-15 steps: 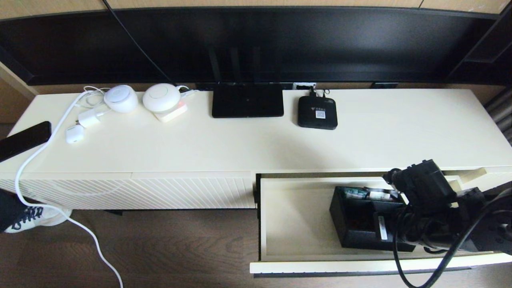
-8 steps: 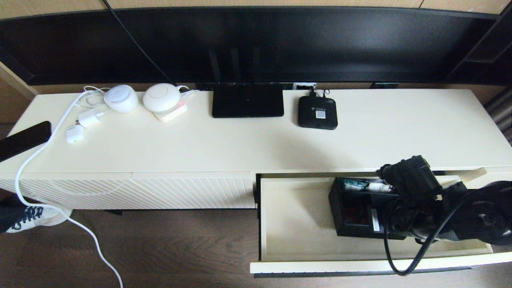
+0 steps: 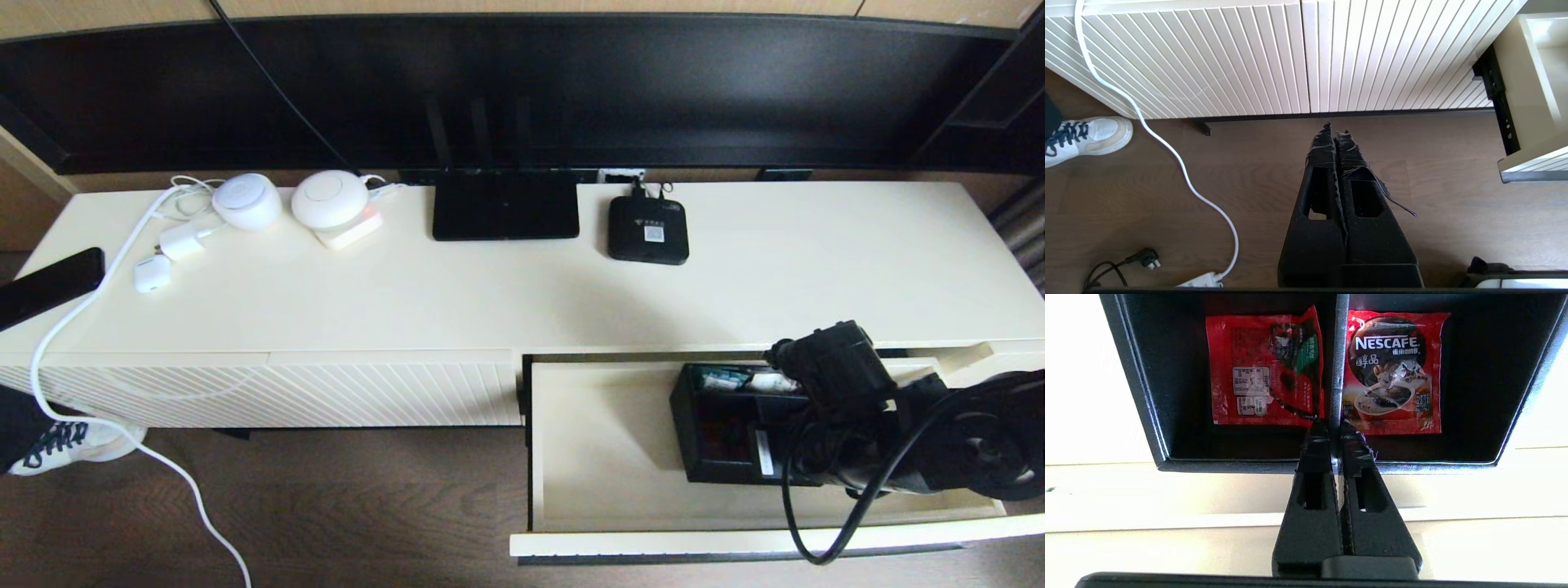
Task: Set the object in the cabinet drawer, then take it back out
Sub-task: Take the storage box out of the drawer and put it on the table
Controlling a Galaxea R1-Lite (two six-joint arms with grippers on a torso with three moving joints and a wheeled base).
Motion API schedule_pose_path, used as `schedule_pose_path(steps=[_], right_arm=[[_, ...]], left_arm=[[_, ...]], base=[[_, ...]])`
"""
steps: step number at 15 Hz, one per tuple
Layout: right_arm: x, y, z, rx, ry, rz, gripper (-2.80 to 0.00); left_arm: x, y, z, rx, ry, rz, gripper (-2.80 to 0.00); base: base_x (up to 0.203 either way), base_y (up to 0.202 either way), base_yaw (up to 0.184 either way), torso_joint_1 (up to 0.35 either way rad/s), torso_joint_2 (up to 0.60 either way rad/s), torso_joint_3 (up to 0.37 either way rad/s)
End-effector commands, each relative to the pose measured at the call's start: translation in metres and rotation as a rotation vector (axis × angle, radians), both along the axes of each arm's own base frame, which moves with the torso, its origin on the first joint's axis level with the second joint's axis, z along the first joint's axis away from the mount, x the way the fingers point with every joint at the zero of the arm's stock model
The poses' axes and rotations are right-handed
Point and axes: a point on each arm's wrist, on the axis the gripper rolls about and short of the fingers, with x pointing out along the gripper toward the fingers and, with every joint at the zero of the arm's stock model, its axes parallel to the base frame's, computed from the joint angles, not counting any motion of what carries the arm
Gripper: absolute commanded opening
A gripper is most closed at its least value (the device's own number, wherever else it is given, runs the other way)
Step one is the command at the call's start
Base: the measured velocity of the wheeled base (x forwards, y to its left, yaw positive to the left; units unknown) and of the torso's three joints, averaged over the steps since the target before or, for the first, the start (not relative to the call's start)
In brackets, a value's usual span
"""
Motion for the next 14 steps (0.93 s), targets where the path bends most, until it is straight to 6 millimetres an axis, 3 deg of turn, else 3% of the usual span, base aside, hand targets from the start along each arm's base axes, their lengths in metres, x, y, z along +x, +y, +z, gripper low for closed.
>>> schedule_pose_path(steps=[1, 2, 8, 14], right_arm=[[-0.001, 0.000, 0.001, 0.002, -0.013, -0.004, -2.80], [0.000, 0.000, 0.000, -0.009, -0.022, -0.014, 0.00], [0.000, -0.001, 0.004, -0.031, -0.047, -0.015, 0.00], [0.011, -0.001, -0.007, -0.022, -0.040, -0.029, 0.00]], left_arm=[[0.000, 0.000, 0.000, 0.000, 0.001, 0.000, -2.80], [0.000, 0.000, 0.000, 0.000, 0.000, 0.000, -2.80], [0.000, 0.000, 0.000, 0.000, -0.001, 0.000, -2.80], [0.000, 0.000, 0.000, 0.000, 0.000, 0.000, -2.80]], base=[[0.000, 0.000, 0.000, 0.000, 0.00, 0.000], [0.000, 0.000, 0.000, 0.000, 0.00, 0.000], [0.000, 0.000, 0.000, 0.000, 0.00, 0.000], [0.000, 0.000, 0.000, 0.000, 0.00, 0.000]])
